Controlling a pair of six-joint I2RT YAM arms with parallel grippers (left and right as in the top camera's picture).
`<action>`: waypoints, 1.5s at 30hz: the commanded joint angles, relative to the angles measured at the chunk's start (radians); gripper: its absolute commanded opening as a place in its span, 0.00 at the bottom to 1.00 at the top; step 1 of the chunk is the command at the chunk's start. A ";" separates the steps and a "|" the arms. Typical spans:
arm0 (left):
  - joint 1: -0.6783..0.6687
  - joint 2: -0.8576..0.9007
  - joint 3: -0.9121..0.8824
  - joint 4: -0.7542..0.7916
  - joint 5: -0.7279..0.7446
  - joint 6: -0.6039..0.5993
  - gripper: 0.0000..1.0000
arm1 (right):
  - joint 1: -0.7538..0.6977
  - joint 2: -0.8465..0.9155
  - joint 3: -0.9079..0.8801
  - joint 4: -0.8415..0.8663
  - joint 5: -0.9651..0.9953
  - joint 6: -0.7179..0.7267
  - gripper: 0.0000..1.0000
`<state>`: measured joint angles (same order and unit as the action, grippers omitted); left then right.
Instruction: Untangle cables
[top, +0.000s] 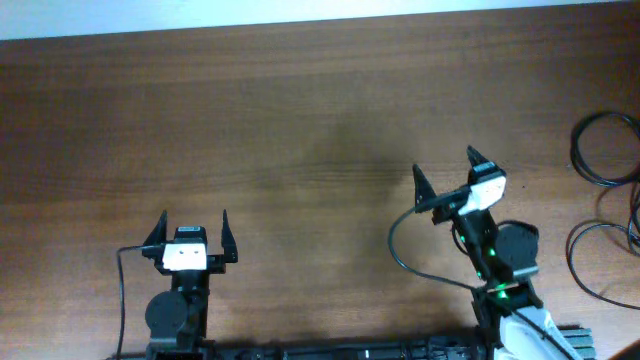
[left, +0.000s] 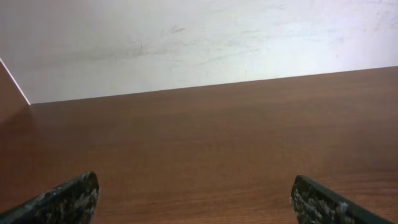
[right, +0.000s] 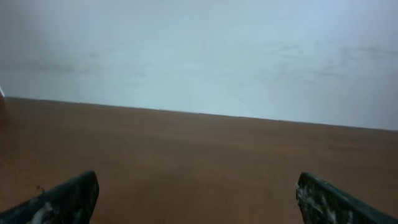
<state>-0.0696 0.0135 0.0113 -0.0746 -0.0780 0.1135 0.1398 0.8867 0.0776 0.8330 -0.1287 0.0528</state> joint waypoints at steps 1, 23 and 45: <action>0.008 -0.008 -0.002 -0.006 0.007 0.015 0.99 | -0.025 -0.101 -0.072 0.010 0.009 0.016 0.99; 0.008 -0.008 -0.002 -0.006 0.007 0.015 0.99 | -0.135 -0.877 -0.072 -0.912 0.093 0.008 0.99; 0.008 -0.008 -0.002 -0.006 0.007 0.015 0.99 | -0.134 -0.883 -0.072 -0.909 0.085 0.008 0.99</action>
<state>-0.0689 0.0101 0.0113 -0.0750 -0.0776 0.1135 0.0090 0.0154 0.0109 -0.0711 -0.0456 0.0563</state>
